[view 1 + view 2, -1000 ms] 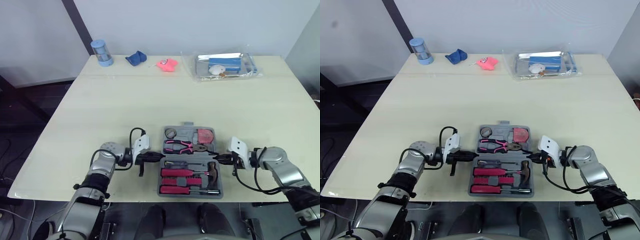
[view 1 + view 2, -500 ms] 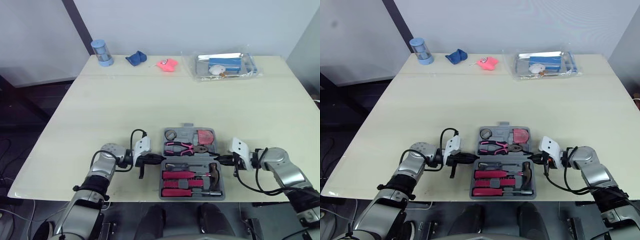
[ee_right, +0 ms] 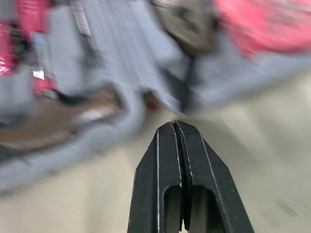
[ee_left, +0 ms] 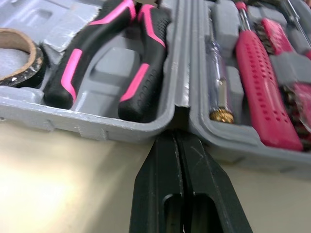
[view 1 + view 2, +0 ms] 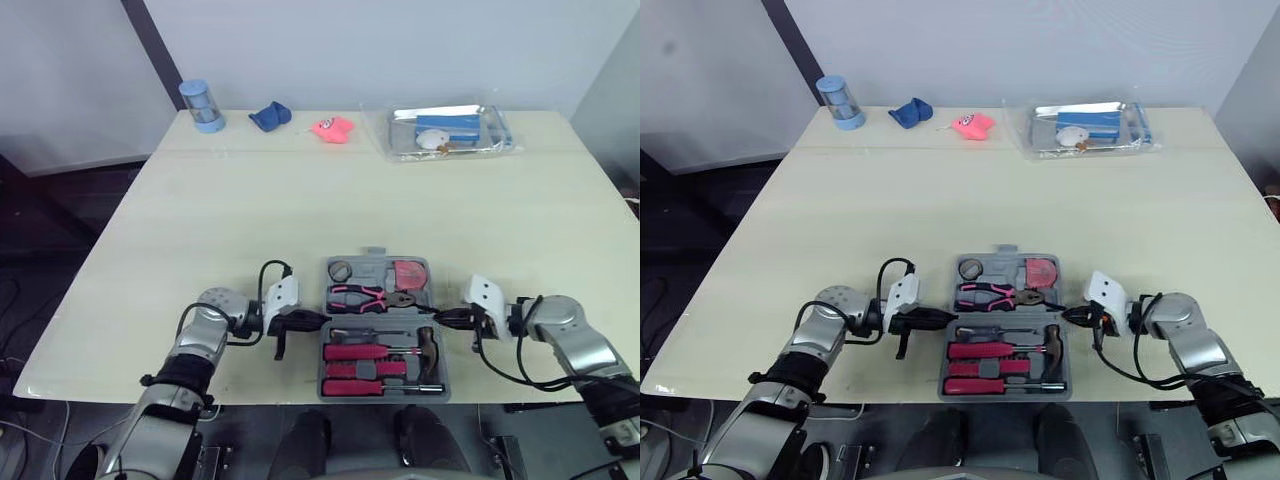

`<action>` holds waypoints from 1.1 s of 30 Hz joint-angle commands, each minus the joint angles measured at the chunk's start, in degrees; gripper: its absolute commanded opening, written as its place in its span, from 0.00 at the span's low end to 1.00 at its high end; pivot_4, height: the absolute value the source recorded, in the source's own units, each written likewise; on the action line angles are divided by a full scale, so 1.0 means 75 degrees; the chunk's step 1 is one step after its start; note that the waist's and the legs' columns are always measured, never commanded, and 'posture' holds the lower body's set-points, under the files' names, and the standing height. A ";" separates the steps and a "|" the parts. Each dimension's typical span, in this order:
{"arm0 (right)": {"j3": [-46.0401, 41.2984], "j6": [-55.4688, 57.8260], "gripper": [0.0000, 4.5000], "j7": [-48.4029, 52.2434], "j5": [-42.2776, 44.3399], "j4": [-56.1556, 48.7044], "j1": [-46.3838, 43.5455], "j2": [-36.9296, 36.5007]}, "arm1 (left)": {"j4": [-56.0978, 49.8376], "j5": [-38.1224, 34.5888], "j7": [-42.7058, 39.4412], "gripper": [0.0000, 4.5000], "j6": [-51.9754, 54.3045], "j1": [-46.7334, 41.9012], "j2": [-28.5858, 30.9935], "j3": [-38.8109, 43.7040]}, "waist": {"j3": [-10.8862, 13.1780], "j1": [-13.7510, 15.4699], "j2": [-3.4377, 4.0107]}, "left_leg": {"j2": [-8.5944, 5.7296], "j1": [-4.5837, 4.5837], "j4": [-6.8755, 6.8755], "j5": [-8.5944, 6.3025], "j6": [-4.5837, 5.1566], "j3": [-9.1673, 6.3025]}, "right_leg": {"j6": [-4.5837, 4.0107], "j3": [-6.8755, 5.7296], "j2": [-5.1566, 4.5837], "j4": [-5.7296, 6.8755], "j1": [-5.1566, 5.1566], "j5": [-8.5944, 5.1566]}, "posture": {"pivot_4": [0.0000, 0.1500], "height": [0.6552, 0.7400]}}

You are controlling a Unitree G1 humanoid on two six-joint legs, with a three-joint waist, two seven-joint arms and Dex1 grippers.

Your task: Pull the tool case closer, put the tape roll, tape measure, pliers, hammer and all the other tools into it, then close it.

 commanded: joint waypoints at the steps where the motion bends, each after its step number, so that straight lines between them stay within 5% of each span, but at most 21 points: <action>1: -0.0527 0.0193 0.00 -0.0058 0.0335 0.0251 -0.0304 -0.0099 | -0.0869 -0.0479 -0.0090 0.01 0.0157 0.0219 0.0322 0.0350 | 0.0001 -0.0008 -0.0001 | 0.0002 0.0000 0.0000 0.0000 0.0000 0.0000 | 0.0000 0.0000 0.0001 0.0000 -0.0001 0.0000 | 1.00 1.00; 4: -0.0727 0.0724 0.00 -0.0045 0.0578 0.0418 -0.0555 -0.0096 | -0.1531 -0.0732 -0.0057 0.01 0.0326 0.0416 0.0541 0.0460 | 0.0002 0.0007 0.0001 | 0.0002 -0.0001 0.0000 0.0000 0.0000 -0.0001 | 0.0000 0.0000 0.0001 0.0001 -0.0001 0.0000 | 1.00 1.00; 6: -0.0877 0.1892 0.11 -0.0122 0.0944 0.0536 -0.0956 0.0024 | -0.2400 -0.1131 -0.0146 0.00 0.0624 0.0656 0.0633 0.0487 | 0.0007 -0.0017 -0.0003 | 0.0002 -0.0002 0.0000 0.0000 0.0000 0.0001 | 0.0000 0.0001 0.0000 -0.0001 0.0000 0.0000 | 1.00 1.00; 15: -0.0901 0.4614 0.98 -0.0160 0.1770 0.1537 -0.2417 0.0577 | -0.4410 -0.1591 -0.0227 0.00 0.1692 0.1321 0.0581 -0.0385 | 0.0008 0.0002 -0.0001 | 0.0002 -0.0003 -0.0002 0.0000 0.0000 0.0007 | -0.0001 0.0007 0.0000 -0.0002 -0.0003 0.0000 | 1.00 1.00; 33: -0.0472 0.4904 0.98 0.0640 0.1420 0.4480 -0.4325 0.1936 | -0.2918 0.0046 0.0138 0.00 0.0663 0.1090 0.0378 -0.1845 | 0.0004 -0.0186 0.0004 | 0.0002 -0.0001 -0.0004 0.0000 0.0001 0.0004 | -0.0001 0.0008 0.0002 0.0004 -0.0009 0.0001 | 1.00 1.00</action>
